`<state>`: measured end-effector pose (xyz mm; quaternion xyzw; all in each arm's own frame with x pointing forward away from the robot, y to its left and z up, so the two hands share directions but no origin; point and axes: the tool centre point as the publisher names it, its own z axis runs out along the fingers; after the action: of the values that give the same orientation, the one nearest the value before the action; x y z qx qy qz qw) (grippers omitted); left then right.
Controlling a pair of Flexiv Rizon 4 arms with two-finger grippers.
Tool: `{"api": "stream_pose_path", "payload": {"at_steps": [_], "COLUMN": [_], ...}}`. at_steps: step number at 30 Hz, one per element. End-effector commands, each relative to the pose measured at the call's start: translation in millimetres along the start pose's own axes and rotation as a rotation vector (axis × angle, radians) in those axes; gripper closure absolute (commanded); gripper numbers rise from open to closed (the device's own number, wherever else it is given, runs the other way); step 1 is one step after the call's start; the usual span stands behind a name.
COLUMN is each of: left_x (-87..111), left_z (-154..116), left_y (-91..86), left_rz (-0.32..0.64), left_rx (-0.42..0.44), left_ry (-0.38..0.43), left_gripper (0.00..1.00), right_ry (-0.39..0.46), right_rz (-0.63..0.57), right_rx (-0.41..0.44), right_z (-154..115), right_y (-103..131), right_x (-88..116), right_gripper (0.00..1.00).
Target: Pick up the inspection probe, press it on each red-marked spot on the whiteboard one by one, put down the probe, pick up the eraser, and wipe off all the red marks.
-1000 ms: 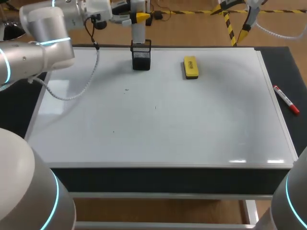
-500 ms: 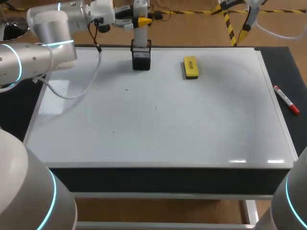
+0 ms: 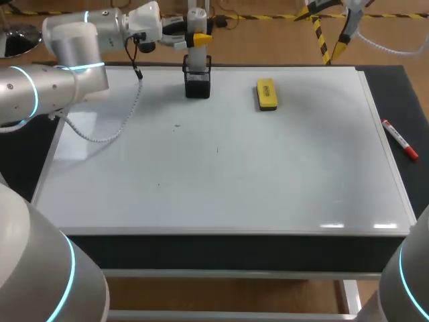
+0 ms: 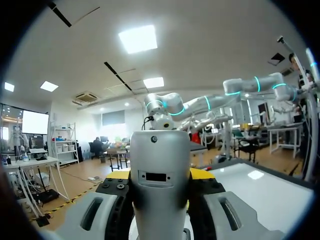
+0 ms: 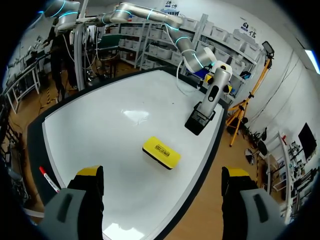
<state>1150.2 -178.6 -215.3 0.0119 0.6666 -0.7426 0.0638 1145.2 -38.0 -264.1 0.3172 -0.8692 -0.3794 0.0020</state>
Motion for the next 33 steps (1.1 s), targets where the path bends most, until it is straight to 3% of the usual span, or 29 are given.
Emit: {"api": "stream_pose_path", "payload": {"at_steps": [1,14,33], "left_x": [-7.7,-9.0,-6.4], "left_z": [2,-3,-6], "left_y": [16.1,41.7,59.0], "left_rz": [0.005,-0.014,-0.041], "left_rx": [0.021,0.030,0.028], "left_ry": [0.031,0.029,0.043], "left_gripper": [1.00,1.00,1.00], "right_ry": [0.059,0.059,0.059], "right_rz": [-0.001,-0.001,-0.001], "right_rx": [-0.010,-0.010,-0.010], "right_z": [-4,-4,-4], "right_y": [-5,-5,-5], "right_x": [-5,-5,-5], "right_gripper": [0.00,0.00,0.00]}}
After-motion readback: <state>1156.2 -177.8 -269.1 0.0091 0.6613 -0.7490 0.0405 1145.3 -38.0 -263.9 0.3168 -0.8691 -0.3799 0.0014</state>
